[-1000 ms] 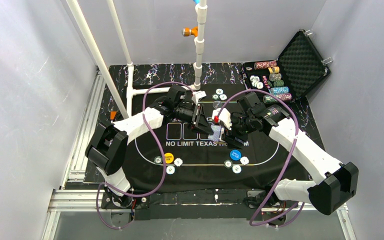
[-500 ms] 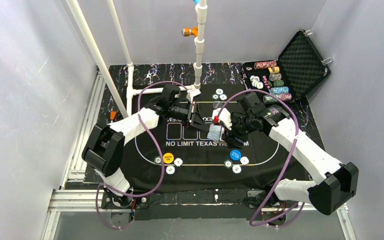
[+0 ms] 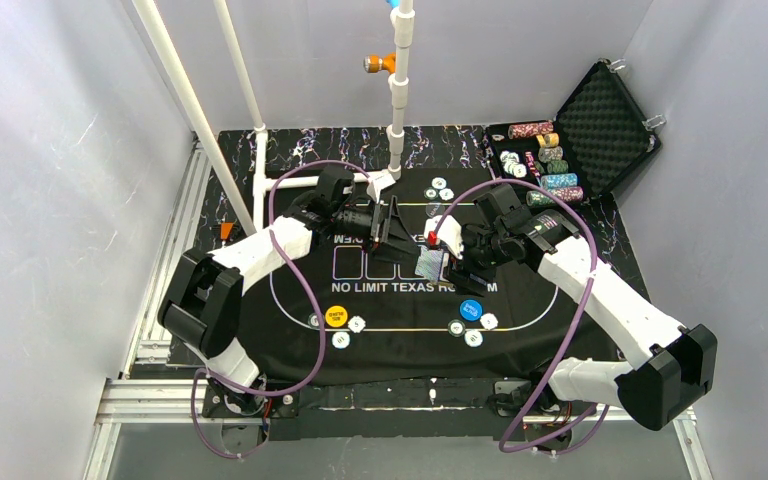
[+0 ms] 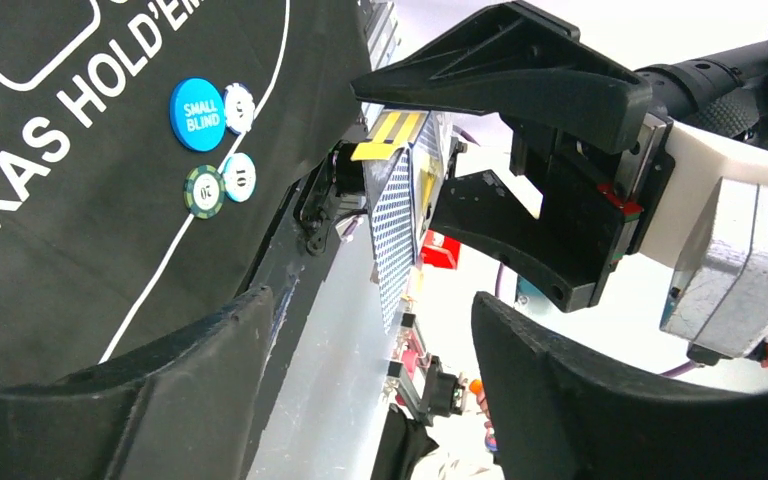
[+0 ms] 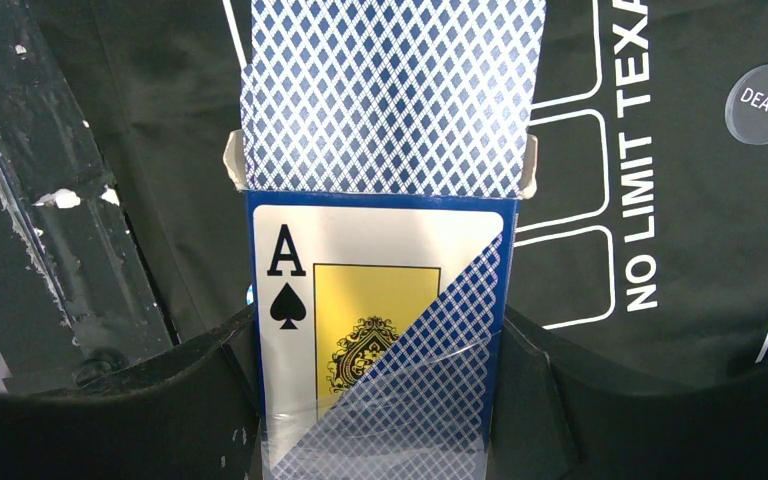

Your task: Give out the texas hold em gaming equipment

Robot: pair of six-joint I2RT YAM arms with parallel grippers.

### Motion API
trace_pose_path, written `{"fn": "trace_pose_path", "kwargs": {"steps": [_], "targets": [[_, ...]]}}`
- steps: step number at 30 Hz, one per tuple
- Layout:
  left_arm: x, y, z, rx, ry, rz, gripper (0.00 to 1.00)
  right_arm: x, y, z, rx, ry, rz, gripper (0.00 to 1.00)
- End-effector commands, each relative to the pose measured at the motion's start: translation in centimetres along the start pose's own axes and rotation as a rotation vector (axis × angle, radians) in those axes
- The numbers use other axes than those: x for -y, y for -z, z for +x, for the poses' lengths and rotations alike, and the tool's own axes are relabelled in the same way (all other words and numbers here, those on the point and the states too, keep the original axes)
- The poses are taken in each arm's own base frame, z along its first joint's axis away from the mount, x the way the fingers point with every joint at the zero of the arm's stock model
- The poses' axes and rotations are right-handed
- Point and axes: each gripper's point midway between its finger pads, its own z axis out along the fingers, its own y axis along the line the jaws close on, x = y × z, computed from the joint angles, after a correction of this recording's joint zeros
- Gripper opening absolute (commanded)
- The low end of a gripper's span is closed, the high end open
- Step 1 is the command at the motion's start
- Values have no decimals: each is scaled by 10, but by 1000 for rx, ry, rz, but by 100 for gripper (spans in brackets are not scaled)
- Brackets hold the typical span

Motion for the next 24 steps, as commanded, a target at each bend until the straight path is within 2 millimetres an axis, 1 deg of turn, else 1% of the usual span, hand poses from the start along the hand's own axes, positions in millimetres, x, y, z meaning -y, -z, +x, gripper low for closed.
{"fn": "trace_pose_path", "kwargs": {"steps": [1, 4, 6, 11, 13, 14, 16, 20, 22, 24], "targets": [[17, 5, -2, 22, -52, 16, 72, 0, 1, -9, 37, 26, -1, 1], [22, -6, 5, -11, -79, 25, 71, 0, 1, -12, 48, 28, -9, 1], [20, -15, 10, -41, -74, 27, 69, -1, 2, -16, 62, 31, -12, 1], [14, -24, 14, -77, -38, 33, 58, -2, 4, -27, 97, 28, -33, 1], [16, -25, 14, -84, -38, 41, 53, -2, 4, -29, 102, 29, -37, 1], [17, -25, 15, -84, -41, 44, 46, -3, 6, -31, 111, 34, -44, 1], [17, -24, 15, -79, -42, 43, 39, -4, 7, -32, 117, 36, -47, 1], [16, -19, 18, -71, -34, 38, 28, -4, 8, -31, 114, 39, -39, 1], [19, -17, 18, -65, -43, 41, 24, -3, 7, -30, 109, 39, -33, 1], [21, -13, 16, -55, -48, 44, 23, -2, 6, -28, 101, 37, -30, 1]]}}
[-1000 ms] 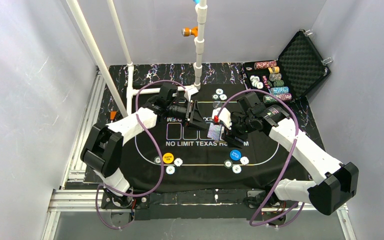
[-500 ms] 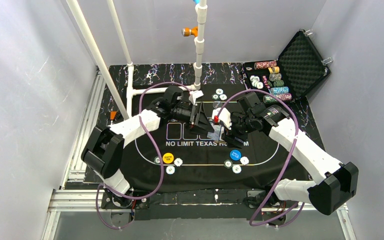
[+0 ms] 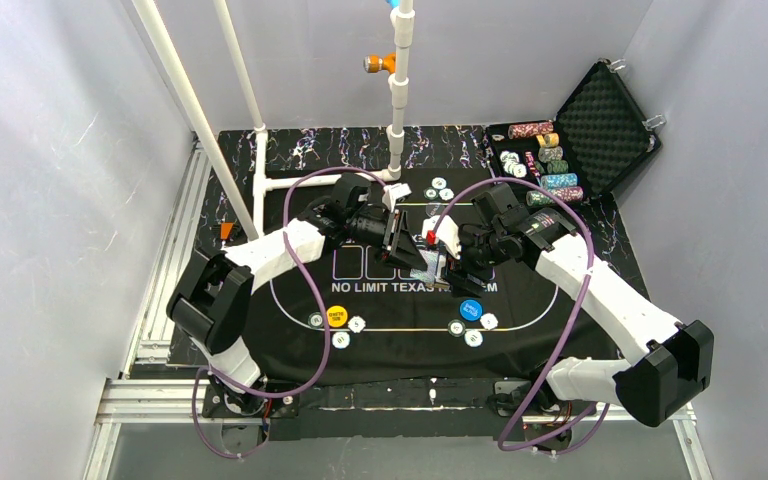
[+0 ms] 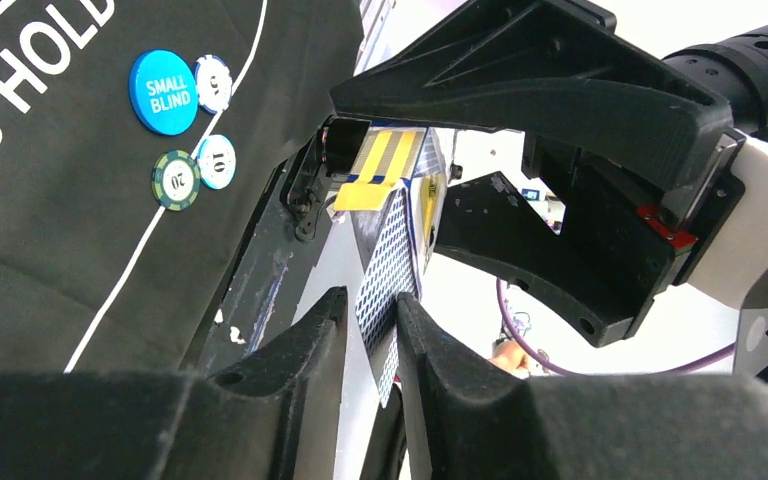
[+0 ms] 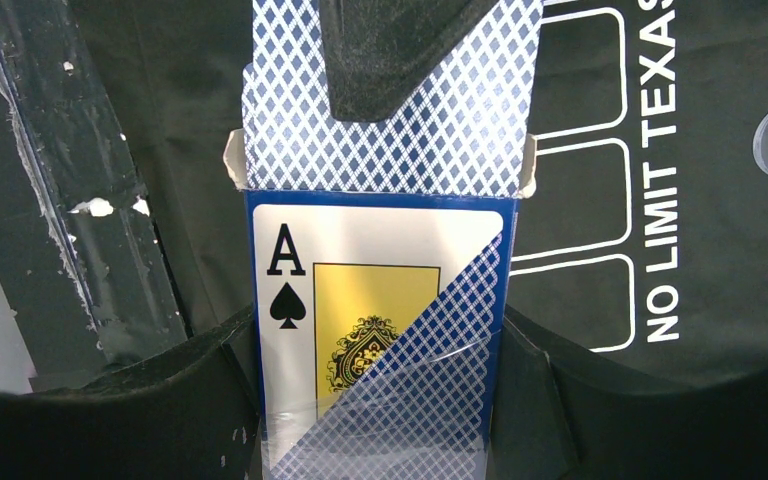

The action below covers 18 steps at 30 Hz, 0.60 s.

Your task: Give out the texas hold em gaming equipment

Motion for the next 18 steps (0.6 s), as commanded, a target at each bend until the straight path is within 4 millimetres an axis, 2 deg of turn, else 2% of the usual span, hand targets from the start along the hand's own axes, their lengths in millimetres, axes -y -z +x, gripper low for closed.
{"fn": "trace_pose_path", "kwargs": {"steps": [1, 10, 18], "targets": [[19, 14, -1, 21, -57, 34, 22, 4, 10, -20, 63, 42, 27, 1], [15, 26, -5, 47, -41, 32, 19, 5, 12, -20, 60, 47, 39, 1], [19, 33, -7, 60, -52, 40, 9, 6, 10, -16, 48, 44, 46, 1]]}}
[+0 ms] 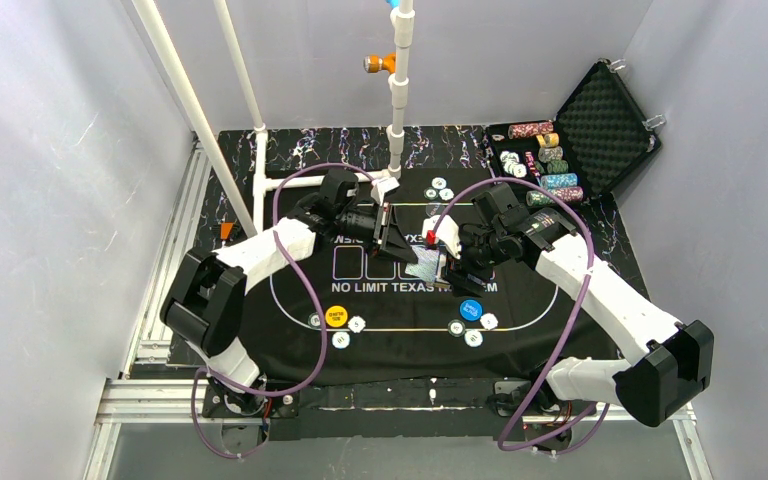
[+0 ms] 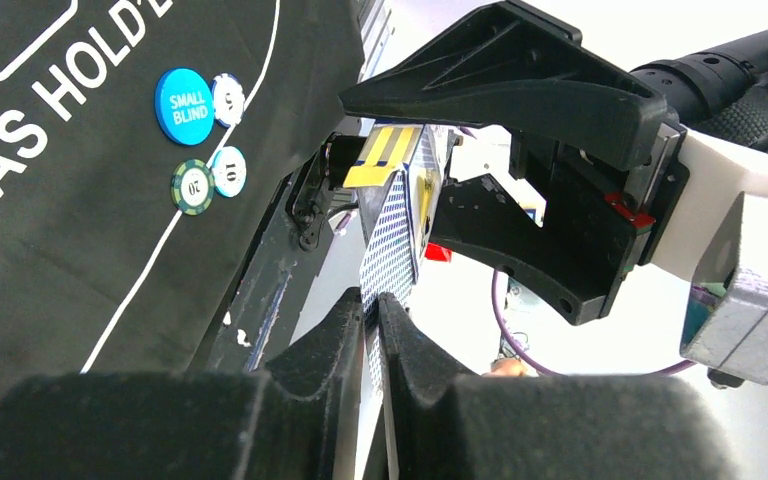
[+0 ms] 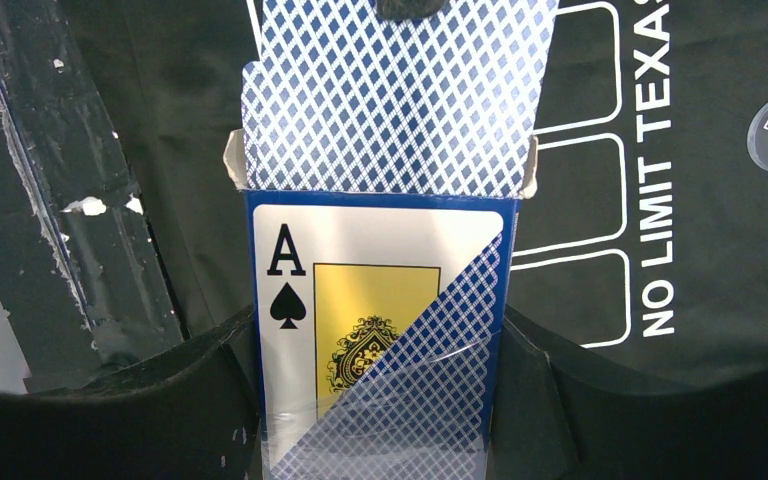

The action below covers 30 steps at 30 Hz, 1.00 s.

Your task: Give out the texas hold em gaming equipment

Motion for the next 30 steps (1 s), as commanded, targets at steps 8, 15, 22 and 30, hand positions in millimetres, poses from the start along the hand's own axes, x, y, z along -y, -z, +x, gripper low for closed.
{"fn": "trace_pose_path", "kwargs": {"steps": [8, 15, 22, 30], "targets": [[28, 35, -5, 46, -71, 63, 0, 9, 6, -7, 24, 39, 64, 1], [40, 61, -21, 102, -100, 86, 0, 16, 3, 1, -13, 19, 100, 1], [17, 85, -48, 213, -54, 34, 0, 21, 4, -1, -19, 10, 111, 1], [-59, 72, -52, 232, 98, -97, 0, 23, 19, -24, 28, 16, 111, 1]]}}
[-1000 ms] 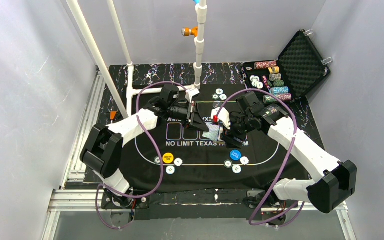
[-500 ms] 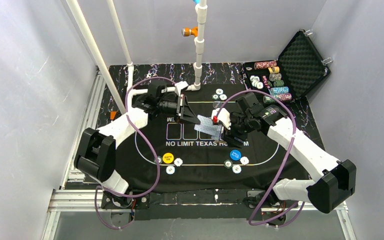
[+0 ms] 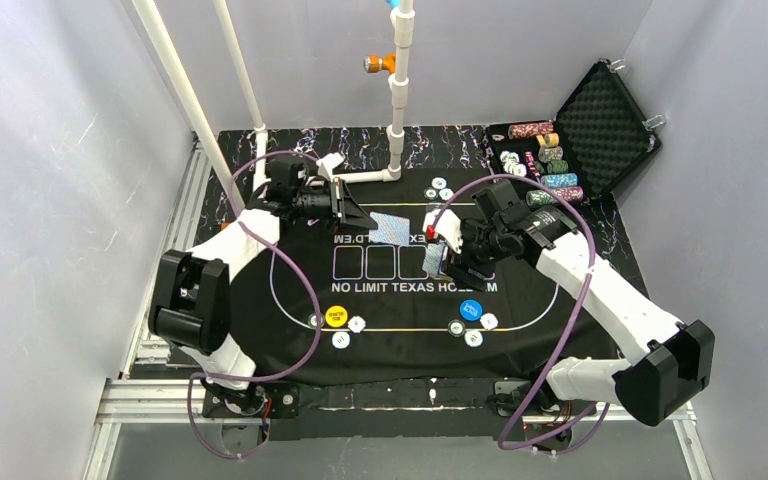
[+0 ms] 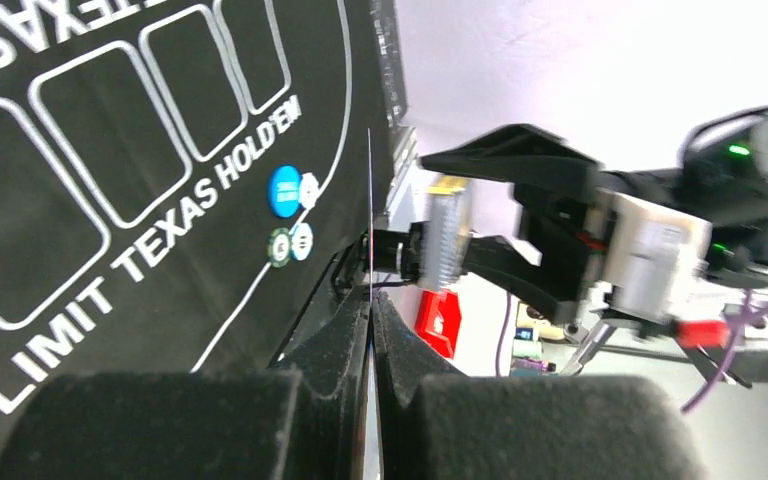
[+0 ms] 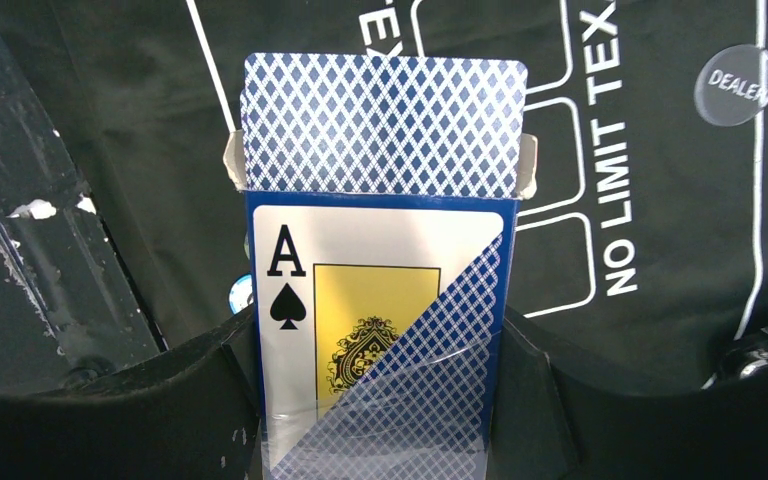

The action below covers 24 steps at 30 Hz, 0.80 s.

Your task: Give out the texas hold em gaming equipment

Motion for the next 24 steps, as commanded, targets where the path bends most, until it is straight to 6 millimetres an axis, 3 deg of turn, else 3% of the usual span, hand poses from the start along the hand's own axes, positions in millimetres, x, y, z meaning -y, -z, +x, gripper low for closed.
{"fn": "trace_pose_path", "kwargs": {"steps": [1, 15, 24], "targets": [[-40, -16, 17, -46, 63, -75, 0, 9, 17, -31, 84, 28, 27, 1], [-103, -84, 115, -247, 34, -314, 0, 9, 21, -45, 114, 26, 1, 1], [-132, -113, 144, -280, 29, -417, 0, 11, 20, -48, 120, 26, 1, 1]]}}
